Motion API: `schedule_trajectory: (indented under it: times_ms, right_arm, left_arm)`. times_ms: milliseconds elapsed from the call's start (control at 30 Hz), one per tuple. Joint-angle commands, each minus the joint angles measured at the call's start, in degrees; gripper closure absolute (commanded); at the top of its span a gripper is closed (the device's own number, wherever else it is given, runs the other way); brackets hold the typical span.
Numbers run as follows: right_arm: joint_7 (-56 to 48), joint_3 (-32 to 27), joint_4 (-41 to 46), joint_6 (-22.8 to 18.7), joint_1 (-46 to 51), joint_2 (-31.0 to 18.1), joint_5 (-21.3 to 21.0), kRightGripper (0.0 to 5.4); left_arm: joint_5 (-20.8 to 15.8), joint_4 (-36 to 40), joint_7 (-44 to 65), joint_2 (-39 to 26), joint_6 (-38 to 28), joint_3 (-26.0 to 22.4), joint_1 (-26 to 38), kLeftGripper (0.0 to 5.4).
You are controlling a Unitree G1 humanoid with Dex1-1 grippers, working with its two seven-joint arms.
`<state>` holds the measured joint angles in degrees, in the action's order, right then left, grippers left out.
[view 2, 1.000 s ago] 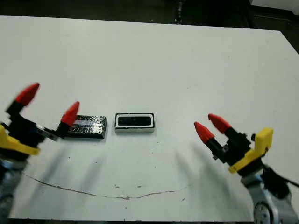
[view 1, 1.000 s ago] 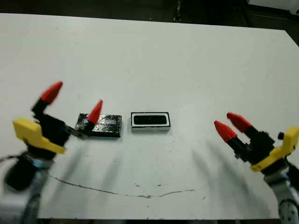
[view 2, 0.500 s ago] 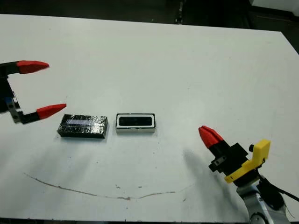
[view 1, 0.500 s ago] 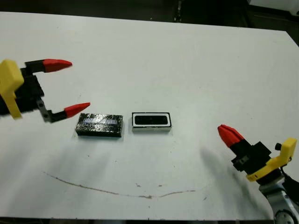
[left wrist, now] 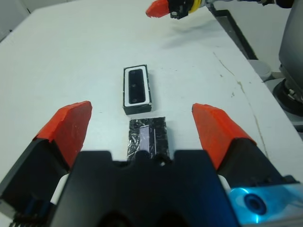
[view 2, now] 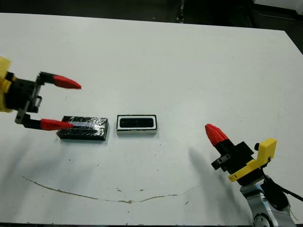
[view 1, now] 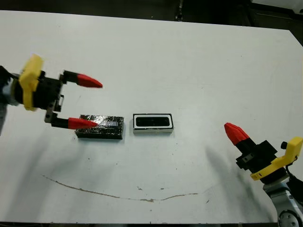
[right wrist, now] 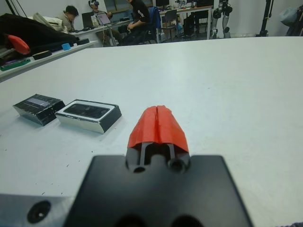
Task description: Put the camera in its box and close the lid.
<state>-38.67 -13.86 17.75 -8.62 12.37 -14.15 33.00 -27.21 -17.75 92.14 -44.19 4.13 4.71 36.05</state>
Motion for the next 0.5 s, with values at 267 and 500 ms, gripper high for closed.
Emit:
schedule_trajectory:
  times_ms: [267,500]
  right_arm:
    - [-0.6,0.2,-1.0,-0.3,0.3,-1.2,1.6,5.38]
    - [-1.7,0.4,-1.8,1.2,0.1,-1.1,0.8,5.38]
  left_arm:
    - [3.4,1.4,0.3,1.9,-0.1,3.5,-2.0,0.0]
    - [6.1,1.0,0.3,2.2,0.3,4.9,-1.3,0.0]
